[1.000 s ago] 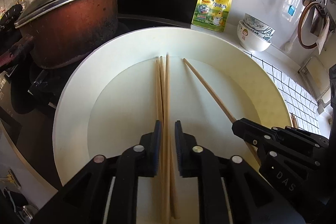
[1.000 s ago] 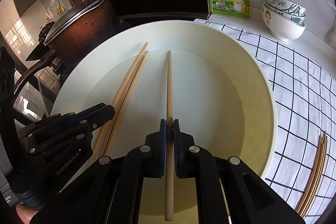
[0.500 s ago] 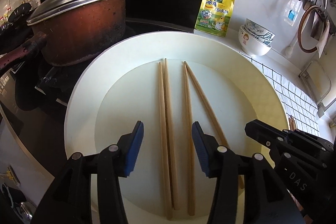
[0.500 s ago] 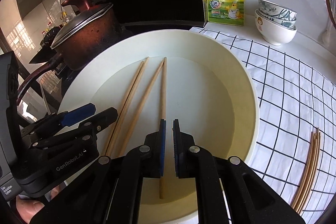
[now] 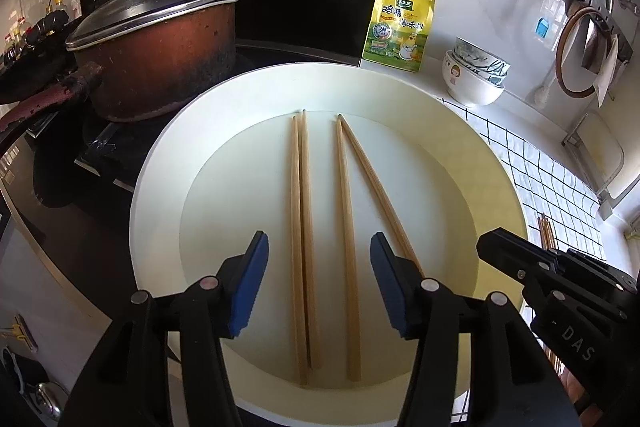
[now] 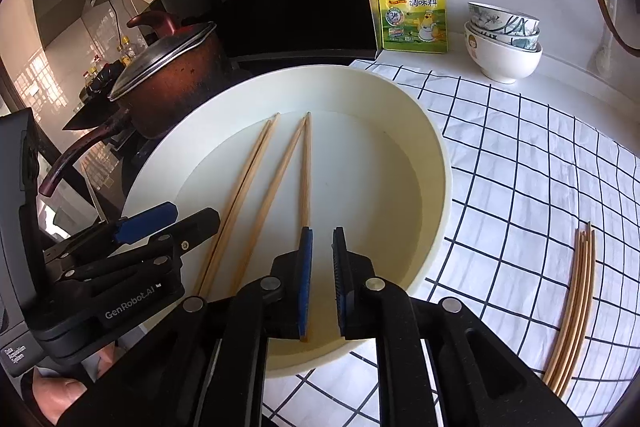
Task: Organize utensils
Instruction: 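Withdraw both open tools from the basin toward the chopstick bundle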
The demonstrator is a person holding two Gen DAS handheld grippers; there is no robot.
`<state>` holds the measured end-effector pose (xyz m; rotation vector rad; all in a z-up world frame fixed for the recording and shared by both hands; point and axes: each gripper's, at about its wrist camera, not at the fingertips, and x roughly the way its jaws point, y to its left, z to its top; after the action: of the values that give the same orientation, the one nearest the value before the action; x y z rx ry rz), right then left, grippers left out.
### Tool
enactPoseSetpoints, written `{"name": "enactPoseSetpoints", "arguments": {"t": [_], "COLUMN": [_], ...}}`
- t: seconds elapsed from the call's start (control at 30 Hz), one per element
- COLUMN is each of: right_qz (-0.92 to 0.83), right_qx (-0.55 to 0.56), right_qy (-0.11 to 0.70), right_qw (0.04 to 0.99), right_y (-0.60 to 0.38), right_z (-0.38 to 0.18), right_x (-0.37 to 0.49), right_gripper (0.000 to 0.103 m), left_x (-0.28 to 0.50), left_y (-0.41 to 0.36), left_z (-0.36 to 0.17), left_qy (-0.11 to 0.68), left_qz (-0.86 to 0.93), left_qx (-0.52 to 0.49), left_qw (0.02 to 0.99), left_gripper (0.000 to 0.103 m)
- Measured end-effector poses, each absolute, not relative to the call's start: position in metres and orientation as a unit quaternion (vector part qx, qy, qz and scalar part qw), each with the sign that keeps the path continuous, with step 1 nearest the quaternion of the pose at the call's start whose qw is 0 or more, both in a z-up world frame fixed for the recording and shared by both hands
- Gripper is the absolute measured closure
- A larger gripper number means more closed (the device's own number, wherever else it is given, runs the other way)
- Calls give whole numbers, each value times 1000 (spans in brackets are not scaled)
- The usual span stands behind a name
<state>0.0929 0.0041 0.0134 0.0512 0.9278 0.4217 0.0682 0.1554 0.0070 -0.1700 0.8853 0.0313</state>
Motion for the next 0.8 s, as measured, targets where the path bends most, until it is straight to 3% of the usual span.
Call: {"name": "enactPoseSetpoints", "arguments": {"t": [0.8], "right_qz": [158], "right_qx": [56], "right_qy": [406], "right_qw": [898], "right_y": [-76], "right_z": [30], "right_x": [48], "right_gripper": [88], "left_x": [42], "left_y": [85], "left_z": [20], "left_qy": [422], "left_qz": [-29], "left_qx": [-49], "left_qw": [905], "left_gripper": [50]}}
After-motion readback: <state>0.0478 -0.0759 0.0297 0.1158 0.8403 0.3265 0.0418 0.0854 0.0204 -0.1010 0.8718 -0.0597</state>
